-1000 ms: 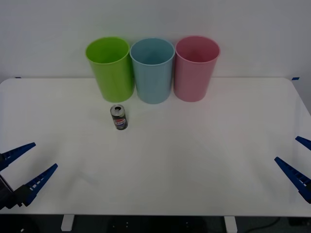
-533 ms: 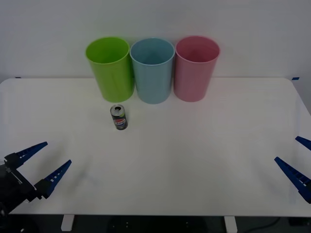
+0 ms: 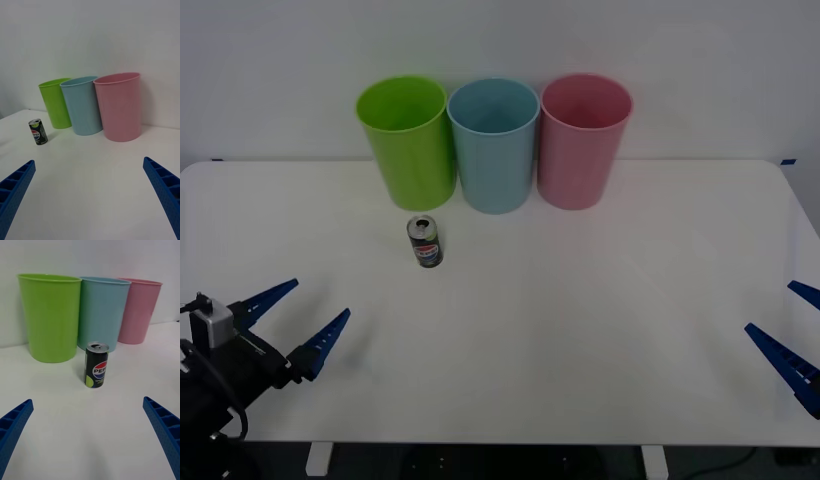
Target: Grasp the object on the table and drop it into the matching bin: aluminum can to the light blue bin, PET bottle to the pink bin.
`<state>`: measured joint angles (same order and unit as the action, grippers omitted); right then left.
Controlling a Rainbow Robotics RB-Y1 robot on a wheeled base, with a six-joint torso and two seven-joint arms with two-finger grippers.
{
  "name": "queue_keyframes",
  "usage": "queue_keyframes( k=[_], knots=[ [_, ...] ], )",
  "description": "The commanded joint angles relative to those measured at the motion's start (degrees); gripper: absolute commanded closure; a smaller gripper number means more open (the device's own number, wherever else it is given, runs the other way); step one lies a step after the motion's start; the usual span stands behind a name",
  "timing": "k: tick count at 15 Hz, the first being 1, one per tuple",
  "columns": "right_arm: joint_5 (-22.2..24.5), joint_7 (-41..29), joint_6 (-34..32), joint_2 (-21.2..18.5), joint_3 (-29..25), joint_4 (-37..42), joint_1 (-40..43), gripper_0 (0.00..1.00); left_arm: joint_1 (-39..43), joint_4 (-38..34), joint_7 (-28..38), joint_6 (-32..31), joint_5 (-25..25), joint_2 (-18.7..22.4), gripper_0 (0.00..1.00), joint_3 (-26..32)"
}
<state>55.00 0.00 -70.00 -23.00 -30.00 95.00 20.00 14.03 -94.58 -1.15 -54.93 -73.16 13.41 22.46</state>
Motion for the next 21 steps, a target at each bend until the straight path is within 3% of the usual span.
queue_keyframes(
  k=[1, 13, 17, 21],
  knots=[
    [0.00, 0.00, 0.00, 0.00, 0.00, 0.00, 0.00, 0.00, -1.02, 0.36, 0.18, 4.30, -0.58, 0.03, 0.00, -2.59],
    [0.00, 0.00, 0.00, 0.00, 0.00, 0.00, 0.00, 0.00, -17.37, 19.96, -3.51, 6.33, -1.63, 0.03, 0.00, -5.93],
    [0.00, 0.00, 0.00, 0.00, 0.00, 0.00, 0.00, 0.00, -22.03, 26.99, -8.60, 7.64, -1.55, -0.14, 0.00, -6.72],
    [0.00, 0.00, 0.00, 0.00, 0.00, 0.00, 0.00, 0.00, -25.02, 30.60, -9.48, 9.58, -1.55, -1.81, 0.00, -7.34]
  ],
)
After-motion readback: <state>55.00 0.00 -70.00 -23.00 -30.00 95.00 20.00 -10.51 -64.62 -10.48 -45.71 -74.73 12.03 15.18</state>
